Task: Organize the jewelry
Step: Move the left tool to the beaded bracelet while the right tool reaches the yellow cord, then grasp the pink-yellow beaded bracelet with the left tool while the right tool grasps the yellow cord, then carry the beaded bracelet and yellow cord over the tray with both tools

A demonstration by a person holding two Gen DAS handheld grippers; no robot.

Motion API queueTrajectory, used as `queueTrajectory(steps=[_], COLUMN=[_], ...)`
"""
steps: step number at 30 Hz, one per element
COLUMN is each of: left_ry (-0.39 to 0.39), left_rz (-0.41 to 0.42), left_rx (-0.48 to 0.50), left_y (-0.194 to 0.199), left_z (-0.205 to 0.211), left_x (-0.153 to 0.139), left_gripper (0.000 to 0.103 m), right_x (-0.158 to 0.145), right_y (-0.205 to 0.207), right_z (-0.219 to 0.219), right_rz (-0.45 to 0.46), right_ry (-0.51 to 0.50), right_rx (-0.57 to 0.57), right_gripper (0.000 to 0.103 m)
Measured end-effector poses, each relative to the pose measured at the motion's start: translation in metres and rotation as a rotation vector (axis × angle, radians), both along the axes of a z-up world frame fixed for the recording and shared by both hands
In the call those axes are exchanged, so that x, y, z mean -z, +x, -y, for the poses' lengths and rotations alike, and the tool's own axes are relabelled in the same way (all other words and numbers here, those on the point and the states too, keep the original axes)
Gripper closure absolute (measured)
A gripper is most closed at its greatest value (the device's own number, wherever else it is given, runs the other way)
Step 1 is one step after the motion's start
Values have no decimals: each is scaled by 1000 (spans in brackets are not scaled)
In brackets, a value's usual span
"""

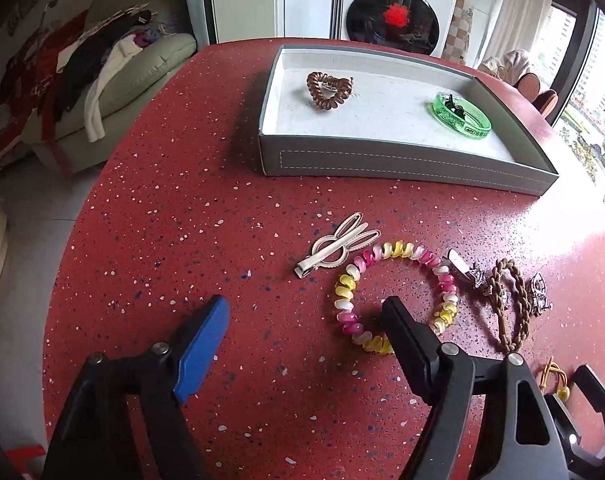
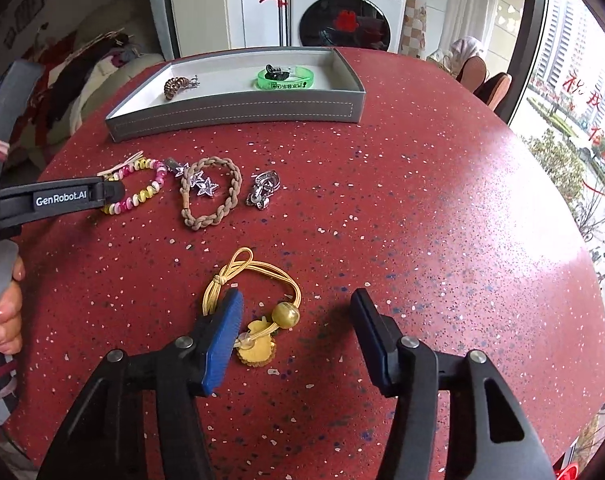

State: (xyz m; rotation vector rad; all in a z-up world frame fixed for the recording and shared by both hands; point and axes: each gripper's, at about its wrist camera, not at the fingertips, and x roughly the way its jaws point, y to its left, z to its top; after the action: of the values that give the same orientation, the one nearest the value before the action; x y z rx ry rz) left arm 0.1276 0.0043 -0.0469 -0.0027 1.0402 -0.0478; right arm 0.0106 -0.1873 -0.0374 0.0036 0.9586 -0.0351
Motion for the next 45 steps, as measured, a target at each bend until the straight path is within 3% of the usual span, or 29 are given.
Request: queueTrajectory(steps=[3,9,10,13,14,15,25,37,45], left_ry=[13,52,47,43,47,60,-69,-125,-152], left_rz=[12,36,37,41,44,48,81,124,159], left_rx=[9,53,61,92,105,117,164,180,181], left_y=[-2,-6,-6,-7,-8,-8,-15,-13,8], left_z=[4,15,16,19,21,23,9,-5,-9], left_x=[-2,-6,-6,-8,-8,-8,-21,-50,-73], left_gripper=[15,31,37,56,72,75,75,75,75], right_x=[-1,-2,-2,-2,-2,-2,-16,-44,-75], right_y=[-1,-1,-2,-1,-1,-1,4,30,71], right_z=[-1,-8,-9,-6,-5,-2,25,37,39], right_rz=[5,13,15,18,19,20,55,100,133], right_ry=[2,10,12,23,31,41,145,215,254], right_rx=[-12,-60,-65,-66,-62,-59,-10,-21,-68], right_gripper=[53,77,89,89,89,89,89,89,89])
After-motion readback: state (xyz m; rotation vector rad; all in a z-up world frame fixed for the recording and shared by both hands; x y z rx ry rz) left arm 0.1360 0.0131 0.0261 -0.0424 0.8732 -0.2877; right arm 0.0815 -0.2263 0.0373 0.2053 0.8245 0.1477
